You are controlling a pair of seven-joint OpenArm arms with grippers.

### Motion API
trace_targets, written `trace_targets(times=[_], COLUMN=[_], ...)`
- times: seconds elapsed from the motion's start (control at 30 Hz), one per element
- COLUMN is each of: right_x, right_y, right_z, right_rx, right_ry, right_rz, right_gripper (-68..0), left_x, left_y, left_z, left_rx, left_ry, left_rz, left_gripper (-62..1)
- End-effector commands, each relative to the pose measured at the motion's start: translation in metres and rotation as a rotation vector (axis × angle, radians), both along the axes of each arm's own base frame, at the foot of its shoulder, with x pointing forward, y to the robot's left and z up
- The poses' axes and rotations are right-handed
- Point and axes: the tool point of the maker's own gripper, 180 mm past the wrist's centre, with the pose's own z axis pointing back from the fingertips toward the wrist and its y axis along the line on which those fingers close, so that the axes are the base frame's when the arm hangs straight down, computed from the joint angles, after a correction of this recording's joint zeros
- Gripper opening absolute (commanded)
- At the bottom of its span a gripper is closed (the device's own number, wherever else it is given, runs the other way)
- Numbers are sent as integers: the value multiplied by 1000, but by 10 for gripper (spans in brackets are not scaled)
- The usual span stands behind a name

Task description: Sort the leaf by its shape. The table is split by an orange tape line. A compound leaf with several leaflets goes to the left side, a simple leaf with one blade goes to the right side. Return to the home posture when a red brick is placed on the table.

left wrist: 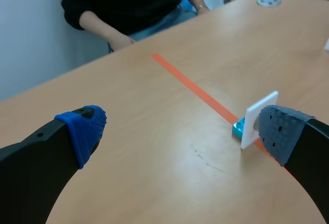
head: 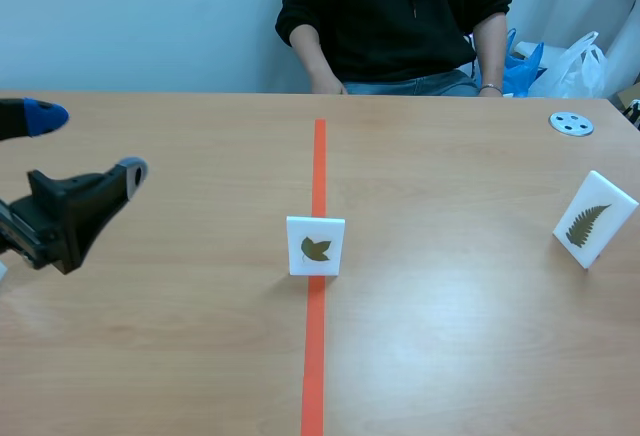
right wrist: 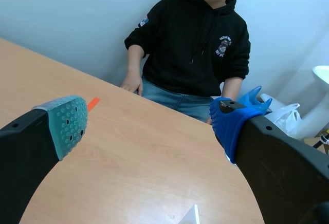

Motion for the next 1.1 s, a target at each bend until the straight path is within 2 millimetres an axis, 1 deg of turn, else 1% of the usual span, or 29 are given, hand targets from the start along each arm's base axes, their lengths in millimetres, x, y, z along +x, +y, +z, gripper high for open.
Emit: trace_targets(times=[0.0,0.23,0.4,0.63,0.9,1.07], right_x=[0,0,0,0,0,0], right_y=[0,0,0,0,0,0], right_z=[3,3,2,2,2,2], right_rx=[-5,-6,-6,-7,-10,-9], right_ry=[-11,-8,-7,-7,-7,-7], right_rz=[3,2,2,1,0,0], right_gripper=[-186,-186,-186,-186,-186,-186], left_x=[5,16,27,41,42,46], left_y=[-10,-37,-47,-64,-101,-125], left_z=[4,-39,-63,-89,-119,-130], left_rx=[-7,88,124,143,173,164], left_ry=[-28,26,71,116,163,186], left_rz=[-29,-137,-178,-222,-308,-338], left_gripper=[14,14,14,14,14,14])
